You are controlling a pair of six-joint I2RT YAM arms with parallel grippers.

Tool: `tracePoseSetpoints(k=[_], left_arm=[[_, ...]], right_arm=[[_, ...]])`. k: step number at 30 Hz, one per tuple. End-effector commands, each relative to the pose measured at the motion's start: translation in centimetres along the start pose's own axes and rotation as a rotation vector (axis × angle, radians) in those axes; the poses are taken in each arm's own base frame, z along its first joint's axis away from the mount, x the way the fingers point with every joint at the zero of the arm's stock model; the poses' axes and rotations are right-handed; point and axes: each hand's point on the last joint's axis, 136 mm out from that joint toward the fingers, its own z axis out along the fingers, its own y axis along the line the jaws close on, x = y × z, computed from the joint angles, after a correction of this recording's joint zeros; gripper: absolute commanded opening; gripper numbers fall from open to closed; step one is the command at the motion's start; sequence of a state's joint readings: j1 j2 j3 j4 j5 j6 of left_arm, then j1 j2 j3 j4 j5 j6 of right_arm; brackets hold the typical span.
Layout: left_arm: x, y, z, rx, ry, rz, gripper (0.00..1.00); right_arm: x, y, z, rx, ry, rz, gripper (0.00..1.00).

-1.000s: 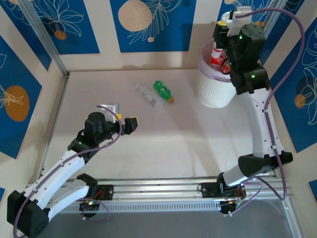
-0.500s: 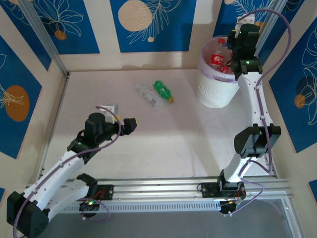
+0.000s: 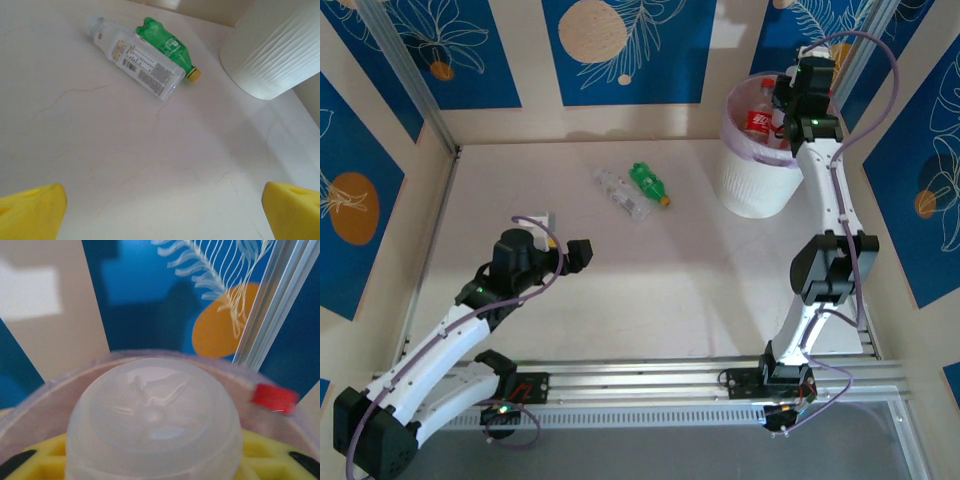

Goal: Put the plastic bottles in the bin

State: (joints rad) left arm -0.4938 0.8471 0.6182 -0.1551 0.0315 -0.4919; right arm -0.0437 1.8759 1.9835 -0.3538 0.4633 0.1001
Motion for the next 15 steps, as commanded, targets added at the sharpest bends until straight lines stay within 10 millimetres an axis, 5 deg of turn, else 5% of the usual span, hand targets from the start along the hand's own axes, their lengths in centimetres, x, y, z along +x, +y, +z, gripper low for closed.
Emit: tracePoseSetpoints(k=[1, 8, 15], left_arm=[[-0.7, 1.1, -0.4, -0.083, 0.004, -0.016, 1.00], [-1.0, 3.7, -0.3, -0.269, 0.052, -0.034, 1.00], [-2.4, 4.2, 1.9, -0.348, 0.080, -0.054, 1.00]], right_arm=[[1.0, -0.8, 1.0, 0.020, 0.053, 0.021, 0.53], [2.7, -0.8, 2.4, 0.036, 0.113, 0.016, 0.78], [-1.1, 0.3, -0.8, -0.008, 0.056, 0.009, 0.89]])
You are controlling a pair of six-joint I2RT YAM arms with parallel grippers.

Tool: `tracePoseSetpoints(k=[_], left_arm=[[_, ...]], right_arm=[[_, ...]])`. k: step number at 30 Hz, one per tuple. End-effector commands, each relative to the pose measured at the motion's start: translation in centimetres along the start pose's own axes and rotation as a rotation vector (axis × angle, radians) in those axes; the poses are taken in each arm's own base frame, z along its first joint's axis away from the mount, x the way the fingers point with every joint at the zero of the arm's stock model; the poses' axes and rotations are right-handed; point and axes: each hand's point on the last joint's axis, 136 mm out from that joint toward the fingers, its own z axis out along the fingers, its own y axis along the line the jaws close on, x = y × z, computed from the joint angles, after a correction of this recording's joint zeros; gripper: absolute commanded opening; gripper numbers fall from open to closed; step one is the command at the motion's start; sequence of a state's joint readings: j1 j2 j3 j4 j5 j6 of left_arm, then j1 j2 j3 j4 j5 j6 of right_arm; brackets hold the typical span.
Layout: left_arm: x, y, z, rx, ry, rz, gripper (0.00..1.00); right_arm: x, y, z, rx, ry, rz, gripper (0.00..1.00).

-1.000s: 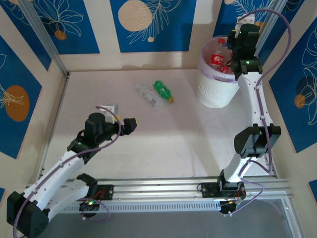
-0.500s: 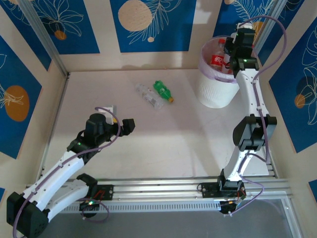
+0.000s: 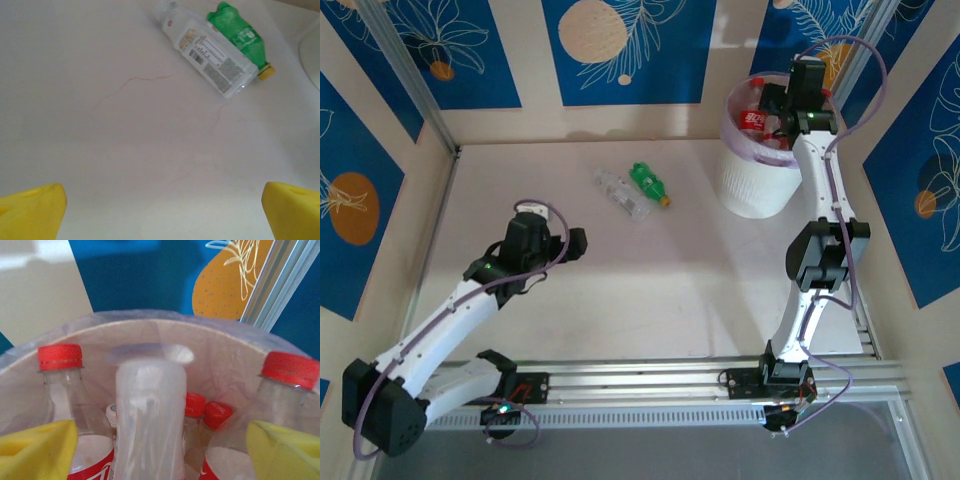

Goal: Put the plastic bottles in the bin

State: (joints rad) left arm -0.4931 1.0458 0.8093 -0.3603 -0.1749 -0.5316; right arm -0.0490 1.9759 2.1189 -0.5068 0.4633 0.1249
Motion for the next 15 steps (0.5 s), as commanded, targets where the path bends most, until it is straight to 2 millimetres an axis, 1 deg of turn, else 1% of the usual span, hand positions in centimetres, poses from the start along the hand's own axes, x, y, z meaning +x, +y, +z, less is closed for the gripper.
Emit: tracePoseSetpoints(k=[1, 3, 5, 9, 12, 15], left_arm=[[-1.6, 0.4, 0.9, -0.080, 0.001, -0.031, 1.00], [-2.0, 0.1, 2.2, -0.101, 0.024, -0.037, 1.00], [-2.5, -0.3, 3.5, -0.122, 0.038, -0.054, 1.00], [-3.4, -1.3, 6.4, -0.144, 0.045, -0.101, 1.00], [-4.3, -2.4, 8.9, -0.157, 0.050, -0.136, 1.00], [-4.9, -3.8, 11.7, -0.169, 0.063, -0.158, 1.00]], right_arm=[[-3.6, 0.5, -3.9, -0.031, -0.071, 0.003, 0.89], [-4.5, 0.8, -5.5, -0.042, -0.094, -0.004, 0.90], [-4.8, 1.1, -7.3, -0.051, -0.107, -0.003, 0.90], [-4.2, 2.1, -10.8, -0.124, -0.120, 0.031, 0.91], [-2.3, 3.7, -13.1, -0.192, -0.087, 0.023, 0.91], [0.8, 5.7, -15.4, -0.285, 0.016, 0.026, 0.91]])
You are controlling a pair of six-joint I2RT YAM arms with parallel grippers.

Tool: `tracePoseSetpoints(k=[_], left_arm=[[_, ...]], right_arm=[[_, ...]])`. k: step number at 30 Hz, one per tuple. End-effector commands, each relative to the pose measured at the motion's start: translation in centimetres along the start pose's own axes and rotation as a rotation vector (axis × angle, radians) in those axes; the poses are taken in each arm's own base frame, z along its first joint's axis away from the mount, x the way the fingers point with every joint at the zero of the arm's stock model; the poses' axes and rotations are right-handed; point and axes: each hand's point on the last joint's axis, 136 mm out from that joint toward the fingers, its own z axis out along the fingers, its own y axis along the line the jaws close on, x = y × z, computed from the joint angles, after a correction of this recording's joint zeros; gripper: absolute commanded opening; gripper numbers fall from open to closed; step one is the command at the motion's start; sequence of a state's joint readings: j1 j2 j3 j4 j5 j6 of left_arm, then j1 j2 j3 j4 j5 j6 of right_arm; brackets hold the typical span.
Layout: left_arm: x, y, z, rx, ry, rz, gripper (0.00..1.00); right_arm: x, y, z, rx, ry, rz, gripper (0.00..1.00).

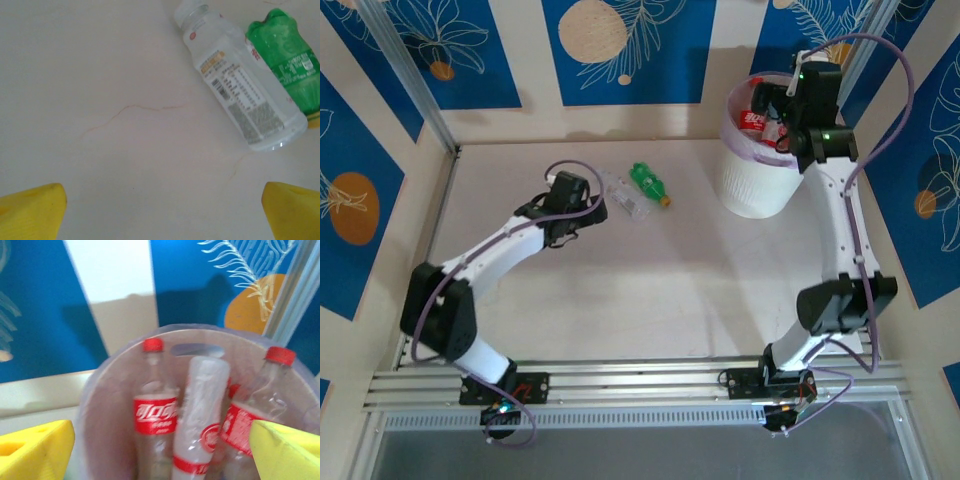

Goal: Put the plastic bottles in the bin

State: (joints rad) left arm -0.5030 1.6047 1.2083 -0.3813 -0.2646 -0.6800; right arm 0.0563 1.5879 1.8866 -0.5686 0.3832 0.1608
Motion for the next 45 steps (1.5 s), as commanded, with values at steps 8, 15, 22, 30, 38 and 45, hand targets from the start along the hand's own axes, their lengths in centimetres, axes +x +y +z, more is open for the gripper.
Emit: tracePoseSetpoints(k=[8, 15, 22, 30, 38, 45], left_arm=[[-2.5, -6.1, 7.7, -0.040, -0.007, -0.072, 1.00], [-1.4, -8.0, 12.4, -0.078, 0.067, -0.003, 1.00], [1.0, -7.4, 14.7, -0.115, 0.126, 0.029, 1.00], [3.5, -4.7, 13.3, -0.093, 0.118, 0.062, 0.95], [3.1, -4.2, 12.4, -0.067, 0.079, 0.081, 0.79], [2.6, -4.9, 11.5, -0.025, 0.071, 0.091, 0.64]], right_arm=[[10.1, 6.0, -6.8, -0.242, 0.239, 0.054, 0.90], [13.2, 5.2, -8.2, -0.231, 0.283, 0.071, 0.90], [14.2, 5.3, -8.1, -0.244, 0.300, 0.076, 0.90], [15.1, 5.8, -8.4, -0.270, 0.314, 0.098, 0.90], [15.5, 6.1, -9.1, -0.289, 0.311, 0.116, 0.90], [16.3, 6.3, -9.7, -0.306, 0.332, 0.138, 0.90]])
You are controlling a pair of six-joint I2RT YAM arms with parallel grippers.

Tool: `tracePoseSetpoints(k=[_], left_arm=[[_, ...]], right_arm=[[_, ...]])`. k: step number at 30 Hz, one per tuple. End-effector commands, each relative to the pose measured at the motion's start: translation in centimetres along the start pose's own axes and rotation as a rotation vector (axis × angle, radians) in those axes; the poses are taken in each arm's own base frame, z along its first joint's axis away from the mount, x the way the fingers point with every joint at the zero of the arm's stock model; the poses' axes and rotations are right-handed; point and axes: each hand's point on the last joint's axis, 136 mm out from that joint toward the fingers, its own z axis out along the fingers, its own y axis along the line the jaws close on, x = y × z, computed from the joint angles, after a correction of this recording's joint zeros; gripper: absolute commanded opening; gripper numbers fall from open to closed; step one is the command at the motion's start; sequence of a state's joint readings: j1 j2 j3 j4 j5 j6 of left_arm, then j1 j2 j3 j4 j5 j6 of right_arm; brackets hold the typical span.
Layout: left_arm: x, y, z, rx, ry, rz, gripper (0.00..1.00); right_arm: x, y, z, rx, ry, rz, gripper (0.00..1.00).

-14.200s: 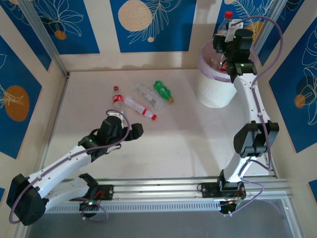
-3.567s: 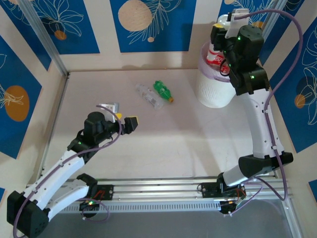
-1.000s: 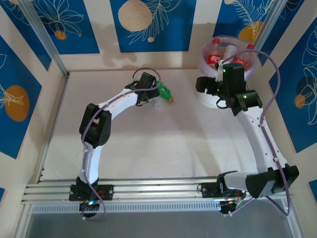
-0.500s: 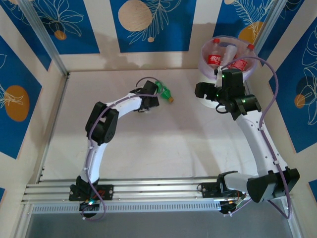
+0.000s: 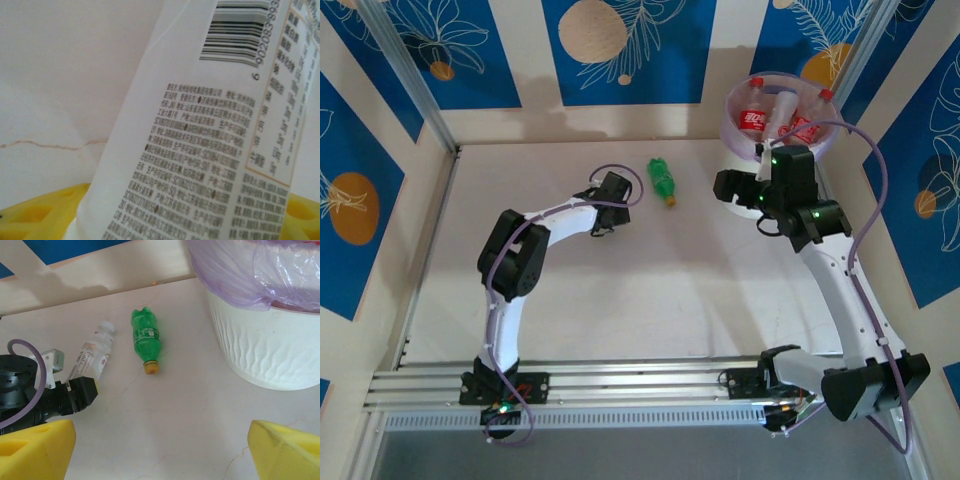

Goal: Put the plastic bottles in the bin

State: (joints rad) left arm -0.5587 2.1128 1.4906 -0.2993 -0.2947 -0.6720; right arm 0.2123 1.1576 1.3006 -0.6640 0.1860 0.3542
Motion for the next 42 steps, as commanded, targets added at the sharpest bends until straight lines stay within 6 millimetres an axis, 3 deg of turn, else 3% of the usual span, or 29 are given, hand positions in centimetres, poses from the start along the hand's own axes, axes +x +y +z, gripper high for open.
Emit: tracePoseSetpoints(k=[1, 10, 18, 22, 25, 34, 42], left_arm=[[-1.5, -0.8, -2.2, 0.065, -0.040, 0.016, 0.63], [-1.8, -2.8, -8.7, 0.301, -0.100, 0.067, 0.60], [0.5, -4.6, -16.0, 0.635, -0.212, 0.080, 0.60], [1.8, -6.6, -19.5, 0.771, -0.262, 0.125, 0.60], [2.4, -7.8, -21.6, 0.857, -0.290, 0.137, 0.60], [4.5, -10.7, -24.0, 0.997, -0.264, 0.173, 0.60], [5.1, -11.6, -23.5, 1.002, -0.238, 0.183, 0.60]], right_arm=[[1.1, 0.9, -0.1, -0.052, 0.020, 0.031, 0.89], [3.6, 4.3, 0.8, -0.197, 0.087, 0.099, 0.89], [4.2, 8.0, 1.9, -0.380, 0.136, 0.193, 0.89], [4.6, 10.5, 3.4, -0.469, 0.161, 0.223, 0.91], [4.6, 11.4, 4.9, -0.486, 0.177, 0.234, 0.93], [3.8, 11.8, 8.7, -0.483, 0.190, 0.237, 0.95], [3.4, 13.1, 8.9, -0.548, 0.195, 0.234, 0.79]])
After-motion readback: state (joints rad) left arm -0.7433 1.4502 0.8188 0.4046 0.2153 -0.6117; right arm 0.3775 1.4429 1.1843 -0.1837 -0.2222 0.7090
